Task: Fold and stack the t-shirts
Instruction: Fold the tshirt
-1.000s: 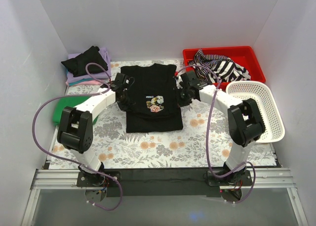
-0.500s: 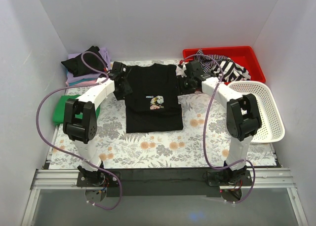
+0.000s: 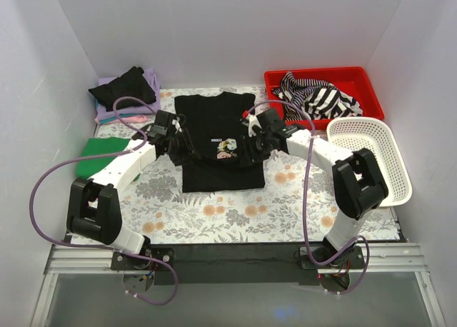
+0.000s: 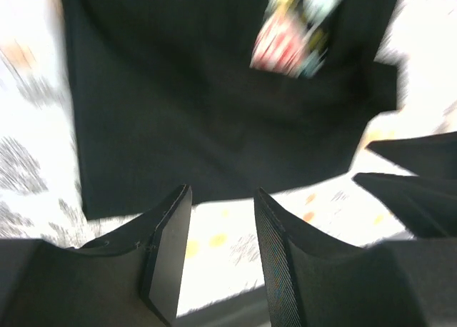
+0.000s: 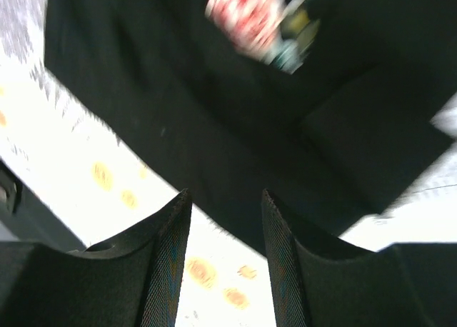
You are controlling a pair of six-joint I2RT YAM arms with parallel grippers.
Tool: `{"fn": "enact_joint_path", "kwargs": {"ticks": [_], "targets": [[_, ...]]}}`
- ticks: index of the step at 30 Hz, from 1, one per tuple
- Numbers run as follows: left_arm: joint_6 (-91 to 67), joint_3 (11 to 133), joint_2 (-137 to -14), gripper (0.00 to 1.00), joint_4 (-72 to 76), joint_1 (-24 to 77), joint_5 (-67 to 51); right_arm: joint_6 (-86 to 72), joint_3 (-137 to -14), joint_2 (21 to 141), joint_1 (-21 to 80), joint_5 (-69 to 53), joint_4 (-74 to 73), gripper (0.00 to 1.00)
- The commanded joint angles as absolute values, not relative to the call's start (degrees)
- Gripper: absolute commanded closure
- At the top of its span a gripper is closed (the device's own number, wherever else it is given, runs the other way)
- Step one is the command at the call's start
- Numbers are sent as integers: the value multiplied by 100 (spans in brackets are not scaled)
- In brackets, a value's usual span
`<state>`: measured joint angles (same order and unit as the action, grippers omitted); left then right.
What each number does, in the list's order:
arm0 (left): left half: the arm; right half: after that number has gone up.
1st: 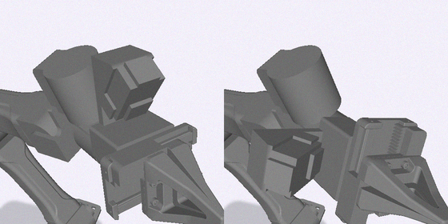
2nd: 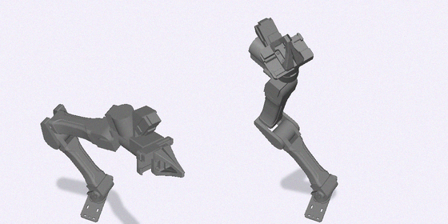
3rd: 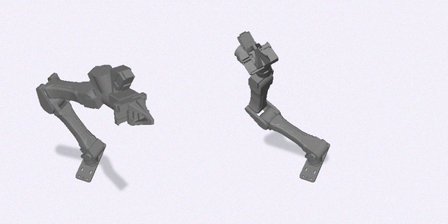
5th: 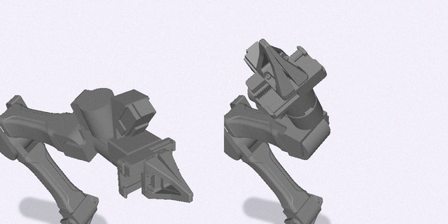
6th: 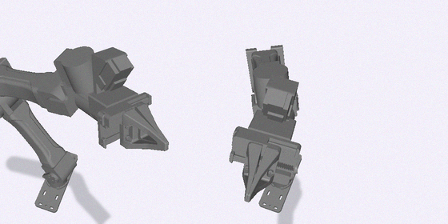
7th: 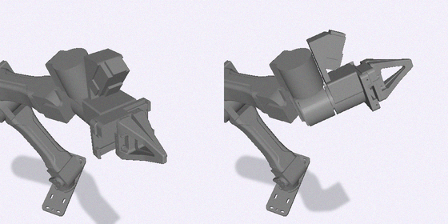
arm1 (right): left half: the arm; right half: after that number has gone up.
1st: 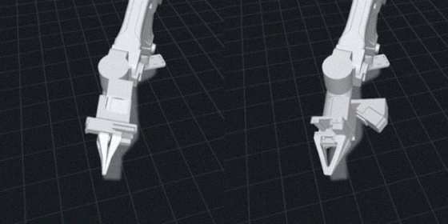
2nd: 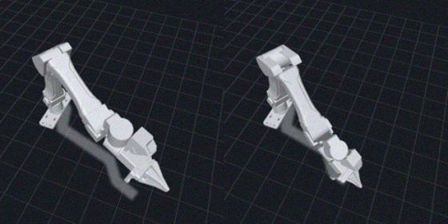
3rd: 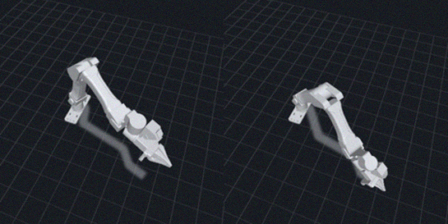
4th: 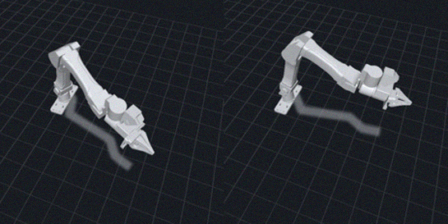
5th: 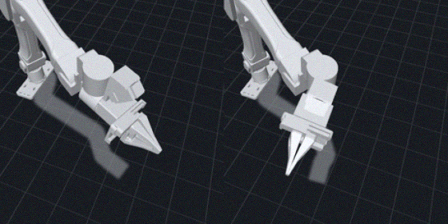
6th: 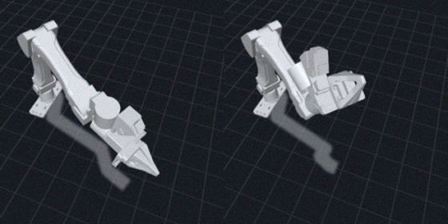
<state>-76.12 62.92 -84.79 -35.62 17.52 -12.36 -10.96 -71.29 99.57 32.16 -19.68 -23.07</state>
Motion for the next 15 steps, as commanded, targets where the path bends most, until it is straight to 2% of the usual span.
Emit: {"fn": "enact_joint_path", "kwargs": {"ticks": [1,6,15], "targets": [[-7708,5793,-8420,61,-3402,1907,-1626,-1230,-6944,9721,3401,-2074,-2268,50],[-7770,5800,-8832,62,-3024,1916,-1582,-1292,-6873,9940,3410,-1907,-2092,49],[-7814,6590,-9834,63,-2733,1916,-1459,-1310,-7285,10599,3410,-1670,-2030,50]]}}
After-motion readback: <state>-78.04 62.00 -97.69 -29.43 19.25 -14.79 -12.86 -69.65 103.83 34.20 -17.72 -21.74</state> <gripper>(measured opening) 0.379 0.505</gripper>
